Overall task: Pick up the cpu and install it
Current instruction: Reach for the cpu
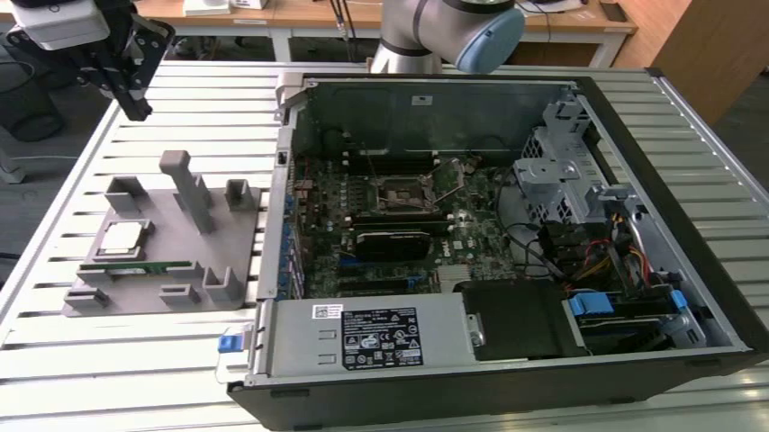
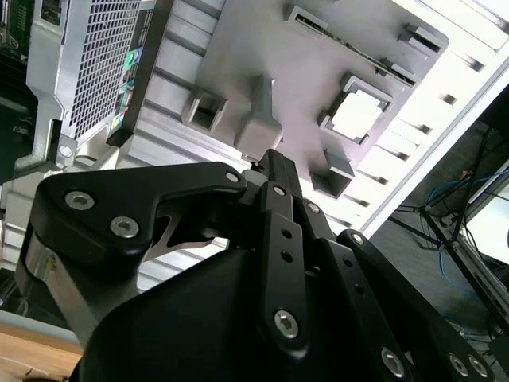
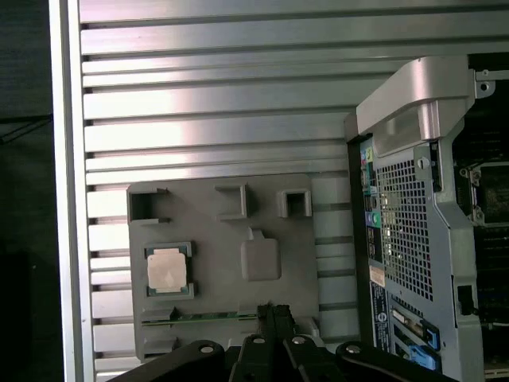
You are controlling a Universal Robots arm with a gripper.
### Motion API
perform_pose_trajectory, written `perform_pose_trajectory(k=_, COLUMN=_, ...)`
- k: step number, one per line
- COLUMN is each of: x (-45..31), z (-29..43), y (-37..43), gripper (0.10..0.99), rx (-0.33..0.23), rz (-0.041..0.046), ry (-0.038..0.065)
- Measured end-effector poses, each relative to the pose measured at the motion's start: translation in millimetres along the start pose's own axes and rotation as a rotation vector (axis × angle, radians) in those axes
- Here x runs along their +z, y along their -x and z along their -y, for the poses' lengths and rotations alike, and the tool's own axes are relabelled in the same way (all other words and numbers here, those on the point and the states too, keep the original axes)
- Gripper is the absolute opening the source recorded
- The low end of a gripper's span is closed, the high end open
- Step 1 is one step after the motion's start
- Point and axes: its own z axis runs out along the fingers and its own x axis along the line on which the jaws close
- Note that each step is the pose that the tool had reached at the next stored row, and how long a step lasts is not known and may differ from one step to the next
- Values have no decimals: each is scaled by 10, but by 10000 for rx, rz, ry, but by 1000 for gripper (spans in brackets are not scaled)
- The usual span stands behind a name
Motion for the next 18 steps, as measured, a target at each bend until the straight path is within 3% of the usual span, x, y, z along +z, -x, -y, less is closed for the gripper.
perform_pose_trajectory(k=18, x=2, z=16, y=-212, gripper=114, rx=1, rz=-16, ry=-1)
